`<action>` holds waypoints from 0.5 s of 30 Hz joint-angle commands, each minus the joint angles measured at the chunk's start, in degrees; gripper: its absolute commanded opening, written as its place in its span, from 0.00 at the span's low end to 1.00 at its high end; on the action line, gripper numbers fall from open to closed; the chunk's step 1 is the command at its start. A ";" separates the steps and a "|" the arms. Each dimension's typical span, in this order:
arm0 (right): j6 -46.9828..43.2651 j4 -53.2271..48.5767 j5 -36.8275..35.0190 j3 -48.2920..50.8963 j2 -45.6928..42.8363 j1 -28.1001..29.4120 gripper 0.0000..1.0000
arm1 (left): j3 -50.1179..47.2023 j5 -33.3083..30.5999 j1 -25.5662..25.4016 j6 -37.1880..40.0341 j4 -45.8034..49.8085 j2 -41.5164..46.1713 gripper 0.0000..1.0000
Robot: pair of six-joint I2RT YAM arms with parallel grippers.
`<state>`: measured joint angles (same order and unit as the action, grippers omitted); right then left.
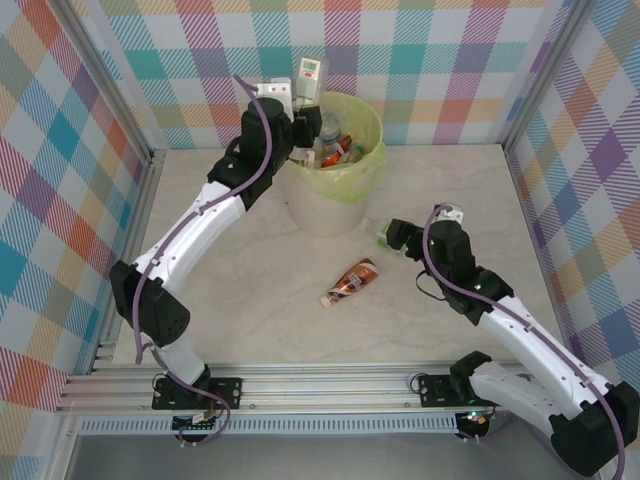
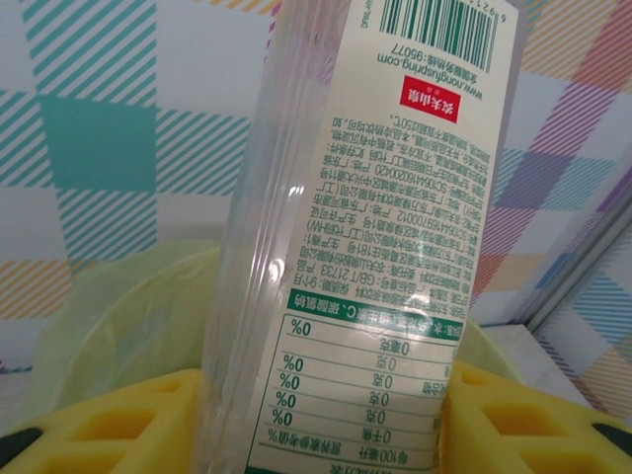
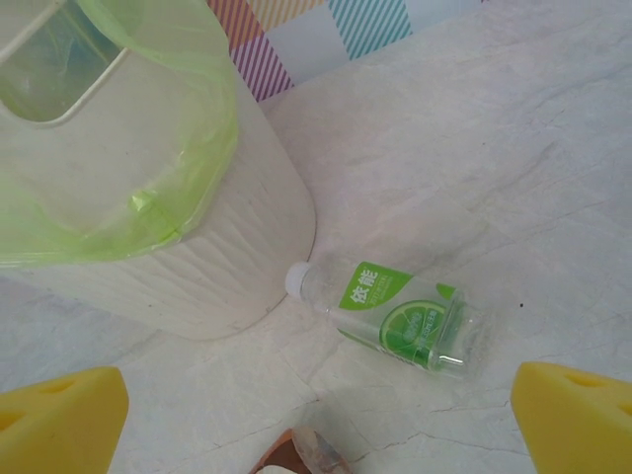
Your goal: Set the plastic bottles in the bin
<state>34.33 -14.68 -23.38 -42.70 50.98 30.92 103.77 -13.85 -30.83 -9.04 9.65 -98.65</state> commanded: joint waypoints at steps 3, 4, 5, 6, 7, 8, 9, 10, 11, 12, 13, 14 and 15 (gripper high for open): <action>0.20 -0.46 -0.63 1.12 -1.24 0.02 1.00 | 6.27 -4.98 2.16 -4.73 12.88 -3.82 0.69; -0.02 -0.60 -0.45 1.05 -1.17 0.04 1.00 | 7.34 -4.88 2.25 -4.88 14.72 -4.13 0.77; -0.22 -0.68 -0.36 1.00 -1.11 0.02 1.00 | 7.88 -4.42 2.26 -5.02 15.71 -4.11 0.82; -0.52 -0.67 -0.22 1.04 -0.90 -0.02 1.00 | 7.98 -3.47 2.26 -4.86 16.13 -3.80 0.85; -0.64 -0.62 -0.14 1.02 -0.58 0.02 1.00 | 7.75 -2.32 2.30 -4.68 16.09 -3.18 0.87; -0.76 -0.70 0.08 1.00 -0.31 0.02 1.00 | 7.54 -1.40 2.32 -4.67 16.03 -2.67 0.89; -0.99 -0.61 0.33 0.93 0.15 0.02 1.00 | 7.36 -0.46 2.27 -4.67 16.01 -2.07 0.90; -1.27 -0.55 0.64 0.91 0.76 -0.02 1.00 | 7.41 0.26 2.27 -4.72 16.12 -1.46 0.91; -1.44 -0.48 0.86 0.86 1.15 0.02 1.00 | 7.42 0.86 2.26 -4.92 16.37 -0.94 0.92; -2.03 -0.29 1.00 0.76 1.91 0.02 1.00 | 7.22 1.60 2.27 -5.10 16.53 -0.26 0.93; -2.98 -0.03 1.09 0.75 2.57 0.02 1.00 | 7.03 2.45 2.27 -5.19 16.74 0.49 0.94; -3.85 0.11 0.99 0.75 3.26 0.02 1.00 | 6.74 3.09 2.27 -5.28 16.79 1.16 0.95; -5.00 0.21 0.75 0.64 4.16 0.02 1.00 | 6.08 3.98 2.29 -5.42 16.64 2.00 0.96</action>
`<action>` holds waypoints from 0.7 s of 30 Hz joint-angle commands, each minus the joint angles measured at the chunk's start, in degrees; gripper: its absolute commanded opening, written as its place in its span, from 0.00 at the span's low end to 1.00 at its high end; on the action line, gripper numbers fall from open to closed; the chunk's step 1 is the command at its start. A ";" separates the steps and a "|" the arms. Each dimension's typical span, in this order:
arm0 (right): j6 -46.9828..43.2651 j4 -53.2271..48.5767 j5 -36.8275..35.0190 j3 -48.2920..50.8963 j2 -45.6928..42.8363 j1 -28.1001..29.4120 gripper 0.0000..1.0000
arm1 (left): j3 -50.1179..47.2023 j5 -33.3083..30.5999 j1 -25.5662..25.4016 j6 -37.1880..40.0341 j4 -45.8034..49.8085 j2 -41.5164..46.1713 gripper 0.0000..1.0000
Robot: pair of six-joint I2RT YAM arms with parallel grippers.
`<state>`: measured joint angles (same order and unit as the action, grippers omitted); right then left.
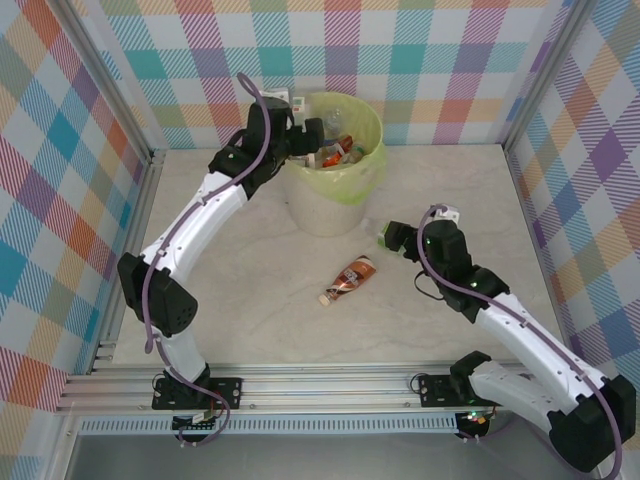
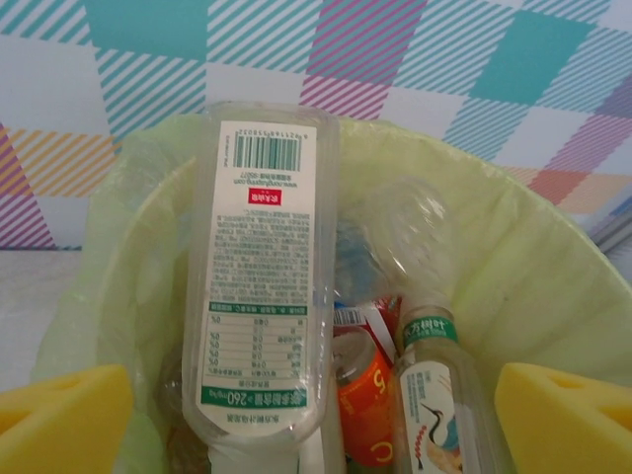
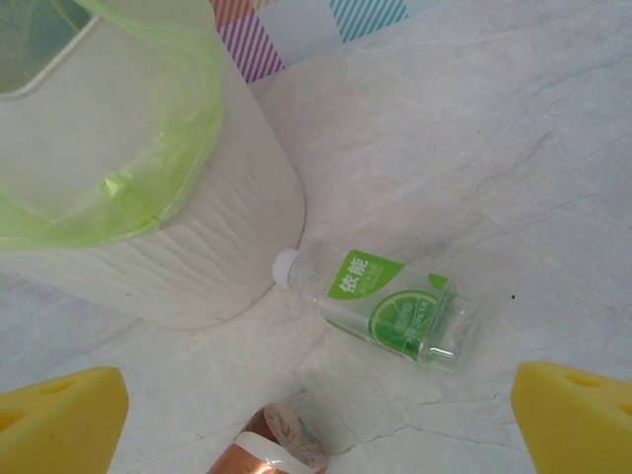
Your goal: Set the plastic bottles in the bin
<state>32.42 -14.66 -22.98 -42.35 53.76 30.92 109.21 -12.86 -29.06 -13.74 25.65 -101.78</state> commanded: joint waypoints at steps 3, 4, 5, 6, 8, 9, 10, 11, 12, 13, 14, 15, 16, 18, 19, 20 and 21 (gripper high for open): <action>-6.40 -0.24 0.14 -0.51 4.19 -0.14 1.00 | -2.08 4.89 0.57 -0.82 -0.53 8.06 1.00; -7.82 -0.46 0.22 -1.00 5.27 -0.25 1.00 | -3.30 5.27 0.50 -0.93 -1.24 9.19 1.00; -9.03 -0.63 0.39 -1.43 6.46 -0.45 1.00 | -4.31 5.65 0.56 -0.98 -1.71 10.06 1.00; -10.46 -1.02 0.53 -2.03 7.64 -0.88 1.00 | -5.58 5.95 0.56 -1.09 -2.42 11.25 1.00; -13.41 -1.42 2.15 -2.97 9.97 -2.29 1.00 | -8.30 6.51 0.55 -1.35 -3.70 13.47 1.00; -15.52 -1.58 4.21 -3.46 11.22 -3.35 1.00 | -9.85 6.66 0.54 -1.61 -4.49 14.85 1.00; -17.75 -1.58 6.92 -3.94 12.70 -4.53 1.00 | -11.55 6.73 0.53 -1.90 -5.29 16.25 1.00; -19.36 -1.77 8.92 -4.50 14.02 -5.45 1.00 | -13.14 6.71 0.50 -2.21 -6.07 17.46 1.00; -20.90 -2.09 10.84 -5.17 15.57 -6.59 1.00 | -15.06 6.53 0.50 -2.55 -6.91 18.96 1.00; -22.20 -2.50 12.64 -5.91 17.31 -7.74 1.00 | -17.03 6.25 0.54 -2.95 -7.78 20.37 1.00; -23.37 -3.06 14.01 -6.74 18.87 -8.69 1.00 | -18.76 6.02 0.53 -3.31 -8.52 21.95 1.00; -24.44 -3.65 14.98 -7.81 20.49 -9.68 1.00 | -20.78 5.62 0.58 -3.72 -9.22 23.57 1.00; -25.46 -4.04 15.94 -8.77 22.24 -10.58 1.00 | -22.72 5.30 0.58 -3.99 -10.24 25.21 1.00; -28.13 -4.90 18.99 -10.87 25.32 -12.12 1.00 | -26.13 4.56 0.58 -4.46 -12.08 27.97 1.00; -29.85 -5.37 20.36 -11.99 27.03 -12.74 1.00 | -27.63 3.91 0.58 -4.64 -12.28 29.43 1.00; -31.34 -5.86 21.41 -13.01 28.54 -13.21 1.00 | -28.83 3.25 0.66 -4.75 -12.30 30.47 1.00; -33.11 -6.50 22.41 -14.43 30.32 -13.85 1.00 | -30.40 2.39 0.67 -4.99 -12.16 31.74 1.00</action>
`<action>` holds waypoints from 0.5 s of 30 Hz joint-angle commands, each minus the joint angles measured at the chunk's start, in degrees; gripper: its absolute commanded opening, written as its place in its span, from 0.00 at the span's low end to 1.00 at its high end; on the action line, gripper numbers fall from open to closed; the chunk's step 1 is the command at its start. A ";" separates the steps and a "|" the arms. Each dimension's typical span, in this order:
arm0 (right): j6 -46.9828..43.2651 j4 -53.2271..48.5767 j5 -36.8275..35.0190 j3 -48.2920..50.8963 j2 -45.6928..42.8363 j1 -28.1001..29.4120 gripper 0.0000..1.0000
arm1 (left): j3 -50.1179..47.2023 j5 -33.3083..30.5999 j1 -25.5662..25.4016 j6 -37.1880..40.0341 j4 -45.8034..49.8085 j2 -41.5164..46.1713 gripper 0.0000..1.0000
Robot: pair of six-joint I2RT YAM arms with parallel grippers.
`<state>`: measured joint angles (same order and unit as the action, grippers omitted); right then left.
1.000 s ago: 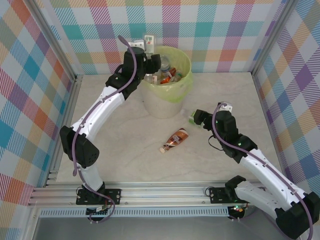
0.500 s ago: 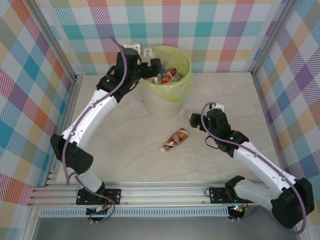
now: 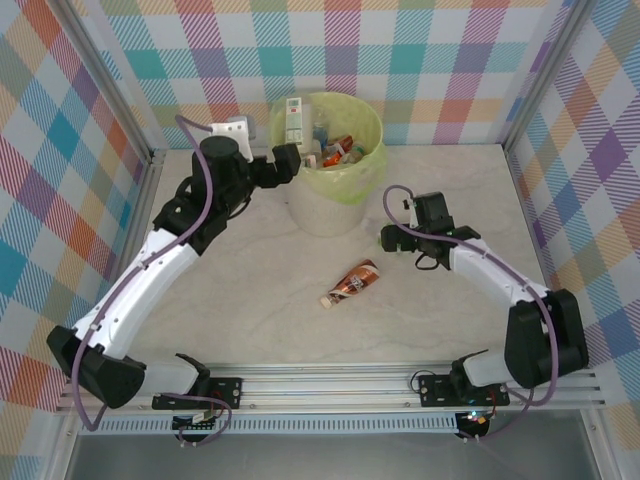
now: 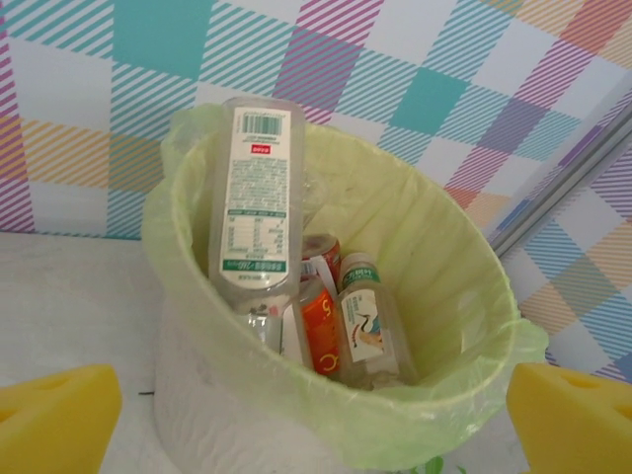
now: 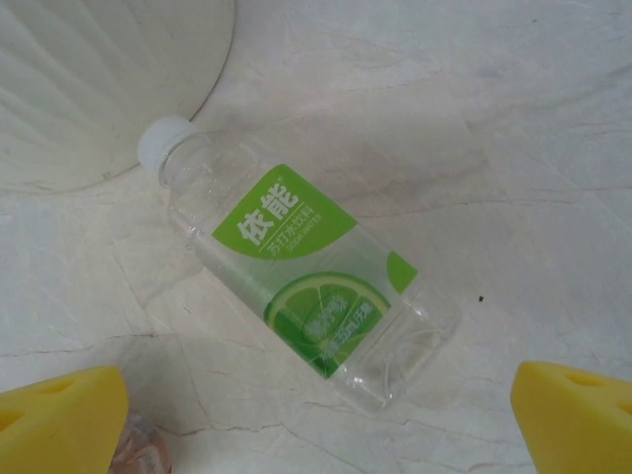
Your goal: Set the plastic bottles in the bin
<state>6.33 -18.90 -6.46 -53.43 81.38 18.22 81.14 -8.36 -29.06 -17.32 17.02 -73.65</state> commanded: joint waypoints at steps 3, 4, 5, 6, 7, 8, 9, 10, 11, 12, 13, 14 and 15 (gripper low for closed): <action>-10.06 -4.38 5.74 -7.75 8.28 -2.69 1.00 | -6.70 -4.67 0.84 -2.16 -3.09 7.12 1.00; -11.18 -4.82 5.63 -9.06 10.06 -3.07 1.00 | -8.27 -5.64 0.93 -2.74 -3.03 8.47 1.00; -12.47 -4.99 5.74 -9.98 11.39 -3.34 1.00 | -9.66 -6.51 1.02 -3.21 -2.96 9.69 1.00; -14.80 -5.33 6.37 -11.05 12.91 -3.60 1.00 | -11.37 -7.52 1.17 -3.80 -3.08 11.05 1.00; -16.42 -5.97 7.42 -12.23 14.48 -3.78 1.00 | -13.03 -8.49 1.27 -4.59 -3.29 12.38 1.00; -17.73 -6.84 8.16 -13.37 15.77 -3.85 1.00 | -14.62 -9.16 1.38 -5.15 -3.63 13.63 1.00; -18.95 -7.89 8.88 -14.78 17.38 -3.89 1.00 | -16.21 -9.89 1.54 -5.75 -3.95 15.05 1.00; -20.07 -9.00 9.67 -16.26 18.95 -4.04 1.00 | -17.78 -10.60 1.68 -6.34 -4.09 16.30 1.00; -20.97 -9.96 10.23 -17.47 20.27 -3.99 1.00 | -18.94 -11.15 1.85 -6.76 -4.23 17.30 1.00; -21.86 -11.07 11.02 -18.86 21.85 -3.94 1.00 | -20.15 -11.64 2.07 -7.04 -3.98 18.34 1.00; -22.64 -12.05 11.69 -20.09 23.31 -3.99 1.00 | -21.15 -12.29 2.24 -7.31 -3.61 19.25 1.00; -23.09 -12.50 11.97 -21.03 24.40 -3.98 1.00 | -21.78 -12.69 2.42 -7.42 -3.10 19.90 1.00; -23.48 -12.91 12.07 -21.78 25.53 -4.01 1.00 | -22.51 -13.07 2.67 -7.57 -2.33 20.42 1.00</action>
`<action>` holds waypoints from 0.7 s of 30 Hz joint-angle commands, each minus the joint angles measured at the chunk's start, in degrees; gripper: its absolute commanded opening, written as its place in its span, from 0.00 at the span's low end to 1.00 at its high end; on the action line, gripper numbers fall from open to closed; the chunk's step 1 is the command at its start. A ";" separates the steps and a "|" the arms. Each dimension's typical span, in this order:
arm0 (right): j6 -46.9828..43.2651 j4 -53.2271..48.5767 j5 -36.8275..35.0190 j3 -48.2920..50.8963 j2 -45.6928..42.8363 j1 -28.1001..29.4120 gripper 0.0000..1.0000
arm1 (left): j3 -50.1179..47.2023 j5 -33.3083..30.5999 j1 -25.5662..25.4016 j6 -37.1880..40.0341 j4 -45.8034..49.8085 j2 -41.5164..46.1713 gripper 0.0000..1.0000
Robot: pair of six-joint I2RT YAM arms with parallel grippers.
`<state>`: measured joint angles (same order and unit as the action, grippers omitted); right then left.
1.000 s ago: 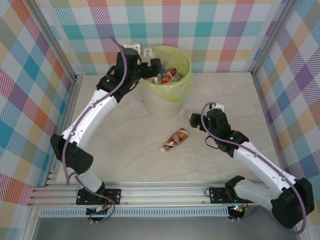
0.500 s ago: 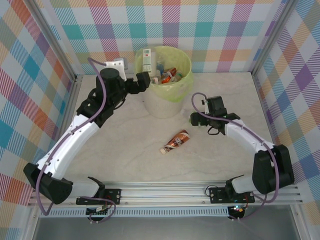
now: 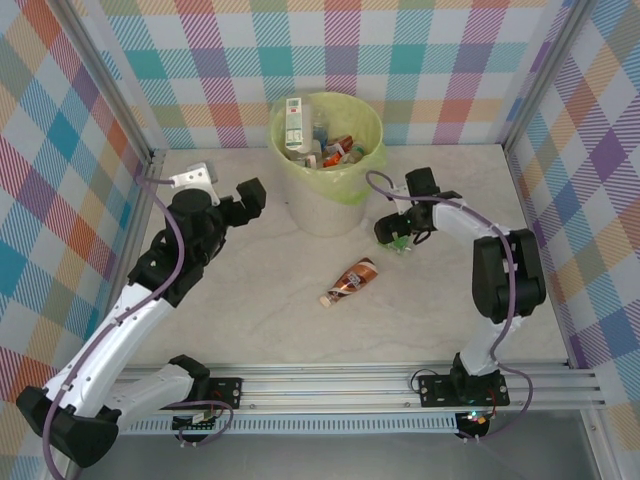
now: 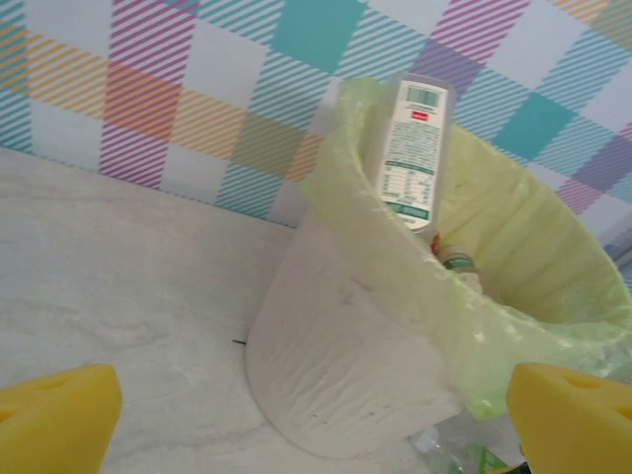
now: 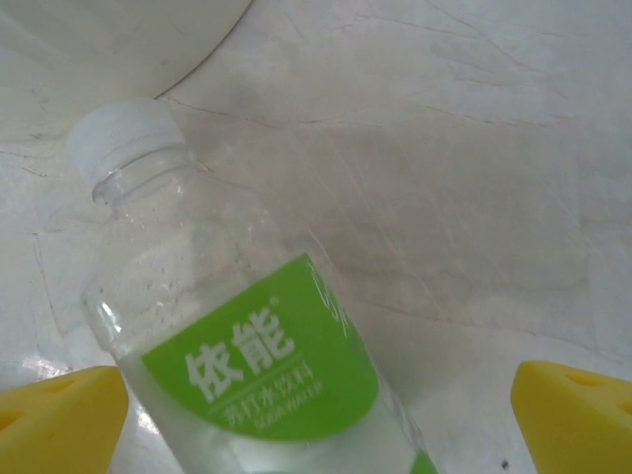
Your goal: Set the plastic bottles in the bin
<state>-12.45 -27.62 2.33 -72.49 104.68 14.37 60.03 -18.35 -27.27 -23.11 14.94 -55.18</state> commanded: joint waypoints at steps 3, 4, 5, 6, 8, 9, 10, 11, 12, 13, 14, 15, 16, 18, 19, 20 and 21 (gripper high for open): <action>-5.62 -3.51 2.84 -3.98 4.54 -0.18 1.00 | -2.60 -3.68 1.40 -2.42 3.26 3.33 1.00; -5.94 -3.62 2.97 -4.59 5.36 -0.14 0.99 | -3.09 -3.79 1.56 -2.63 3.83 3.71 1.00; -6.21 -4.05 3.03 -5.16 6.04 -0.15 1.00 | -3.49 -3.81 1.68 -2.92 4.16 4.00 1.00; -6.38 -4.27 2.78 -5.82 6.85 -0.09 1.00 | -4.04 -3.89 1.86 -3.17 4.45 4.41 1.00; -6.12 -3.49 0.71 -5.97 7.76 0.00 1.00 | -5.01 -3.68 2.19 -3.75 4.51 5.04 1.00; -5.71 -2.70 -0.38 -5.74 7.98 0.04 1.00 | -5.34 -3.46 2.39 -4.05 4.49 5.31 1.00; -5.50 -2.01 -0.83 -5.33 8.06 0.04 0.99 | -5.68 -3.14 2.63 -4.29 4.49 5.49 1.00; -5.41 -1.64 -0.79 -5.02 8.16 0.04 0.99 | -5.87 -2.82 2.79 -4.56 4.44 5.52 1.00; -5.13 -1.40 -0.62 -4.78 8.38 0.02 0.97 | -6.08 -2.50 2.96 -4.79 4.31 5.61 1.00; -4.98 -1.56 -0.50 -4.68 8.64 0.12 0.95 | -6.28 -2.20 3.13 -4.97 4.16 5.58 1.00; -4.83 -1.68 -0.50 -4.68 8.85 0.13 0.92 | -6.36 -1.90 3.26 -5.18 4.09 5.47 1.00; -4.52 -1.70 -0.84 -4.53 9.03 0.17 0.88 | -6.50 -1.51 3.42 -5.39 4.02 5.42 1.00; -4.14 -1.45 -1.30 -4.14 8.90 0.31 0.81 | -6.66 -1.20 3.60 -5.61 3.87 5.23 1.00; -3.15 -0.26 -1.86 -2.93 7.86 0.31 0.69 | -6.75 -0.66 3.80 -5.76 3.87 5.05 1.00; -2.50 0.35 -2.12 -1.99 6.85 0.31 0.64 | -6.63 -0.40 3.89 -5.80 3.87 4.94 1.00; -1.92 1.14 -2.32 -1.15 5.70 0.31 0.61 | -6.61 -0.17 4.04 -5.79 4.03 4.84 1.00; -1.31 1.75 -2.39 -0.38 4.49 0.35 0.59 | -6.76 0.00 4.15 -5.80 4.13 4.84 1.00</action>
<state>-15.59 -27.44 0.56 -74.96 112.12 14.37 54.02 -19.46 -24.43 -27.94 19.38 -50.50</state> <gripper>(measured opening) 0.601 0.997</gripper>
